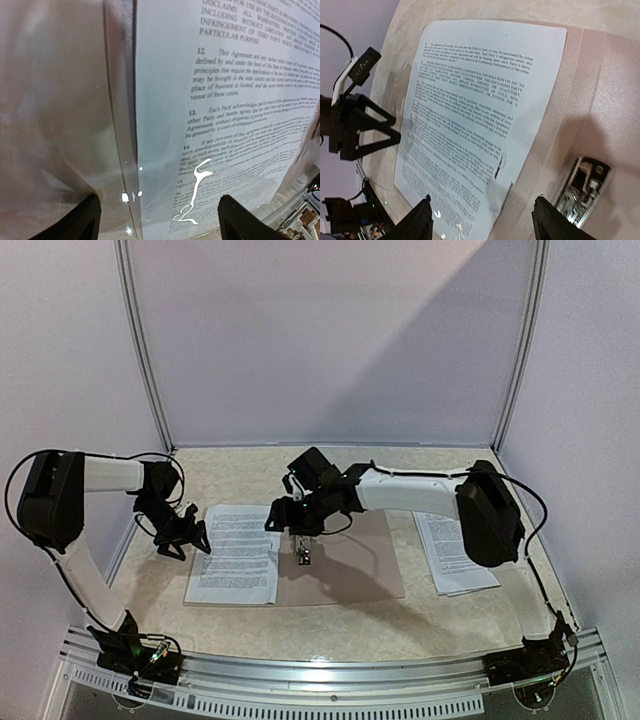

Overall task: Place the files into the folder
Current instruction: Insert the folder to form pockets on the folder, then pick up the file from the center of the board.

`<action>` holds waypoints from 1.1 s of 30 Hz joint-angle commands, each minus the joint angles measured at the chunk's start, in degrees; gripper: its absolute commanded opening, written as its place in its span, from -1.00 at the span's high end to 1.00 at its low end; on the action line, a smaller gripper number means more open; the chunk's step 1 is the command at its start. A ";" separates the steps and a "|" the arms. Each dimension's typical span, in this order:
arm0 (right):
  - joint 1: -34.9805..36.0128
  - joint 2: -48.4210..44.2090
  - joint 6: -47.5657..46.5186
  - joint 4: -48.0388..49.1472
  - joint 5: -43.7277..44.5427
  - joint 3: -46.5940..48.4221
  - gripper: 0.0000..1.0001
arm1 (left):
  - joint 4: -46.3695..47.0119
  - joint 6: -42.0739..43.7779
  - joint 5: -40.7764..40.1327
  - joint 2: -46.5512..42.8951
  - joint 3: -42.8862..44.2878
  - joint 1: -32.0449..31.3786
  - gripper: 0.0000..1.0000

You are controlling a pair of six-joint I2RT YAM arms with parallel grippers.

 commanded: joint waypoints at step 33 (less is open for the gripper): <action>-53.84 -21.02 -35.57 -22.37 15.66 -36.20 -0.47 | -4.49 10.46 -6.18 -6.80 19.46 -8.75 -0.73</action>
